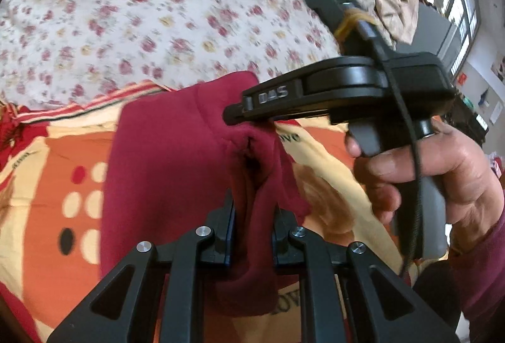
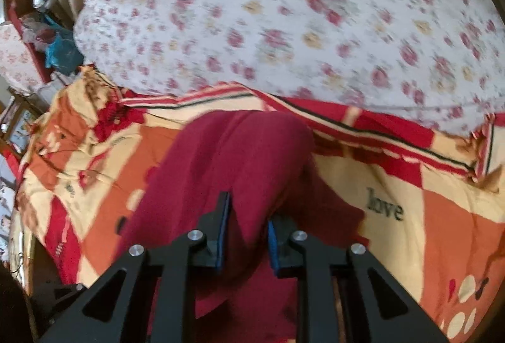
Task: Fold small clothes
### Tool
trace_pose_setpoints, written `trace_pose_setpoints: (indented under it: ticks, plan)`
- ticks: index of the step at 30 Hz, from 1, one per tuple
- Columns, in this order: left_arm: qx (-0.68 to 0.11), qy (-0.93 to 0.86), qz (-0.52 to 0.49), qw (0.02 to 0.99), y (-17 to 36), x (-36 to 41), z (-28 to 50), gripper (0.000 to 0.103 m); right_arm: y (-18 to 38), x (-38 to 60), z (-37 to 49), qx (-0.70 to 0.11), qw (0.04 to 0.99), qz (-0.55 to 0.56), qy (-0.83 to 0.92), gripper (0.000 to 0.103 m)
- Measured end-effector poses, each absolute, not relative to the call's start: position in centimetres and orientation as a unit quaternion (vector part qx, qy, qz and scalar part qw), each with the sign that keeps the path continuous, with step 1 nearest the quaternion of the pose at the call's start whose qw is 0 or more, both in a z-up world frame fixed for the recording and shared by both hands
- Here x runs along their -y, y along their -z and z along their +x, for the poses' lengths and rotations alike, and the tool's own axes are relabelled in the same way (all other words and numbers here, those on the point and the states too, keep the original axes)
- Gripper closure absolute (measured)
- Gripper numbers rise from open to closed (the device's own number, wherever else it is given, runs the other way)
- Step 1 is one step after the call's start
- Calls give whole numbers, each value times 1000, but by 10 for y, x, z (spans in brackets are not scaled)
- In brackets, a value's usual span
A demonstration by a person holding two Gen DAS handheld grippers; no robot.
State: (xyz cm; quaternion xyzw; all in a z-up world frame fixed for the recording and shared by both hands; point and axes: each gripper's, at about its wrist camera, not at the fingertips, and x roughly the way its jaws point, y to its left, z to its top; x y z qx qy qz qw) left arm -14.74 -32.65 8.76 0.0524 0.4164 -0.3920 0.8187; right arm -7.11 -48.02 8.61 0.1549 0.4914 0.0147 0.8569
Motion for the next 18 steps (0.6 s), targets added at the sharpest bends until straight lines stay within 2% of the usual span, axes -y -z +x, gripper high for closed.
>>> trace_pose_setpoints:
  ticks: [3,5,7,13,18]
  plan:
    - [-443,399,62,801,-71,341,-151,102,-54,493,-73,-512,844,161,7,80]
    - [-456,421,62,781,-70,342,-154,97,-46,498,-78,-511,843,167,16,73]
    - [-446,445,66,774,-79,331,-162,92,-54,502,-88,-503,850,148,51,57]
    - [-400,411,97,814,-107,274,-163,91,-104,484,-128,-444,884,142,27,57]
    - [-421,345,84,835,-90,254,-138,91,-100,430,-144,-456,885,85,-39,57]
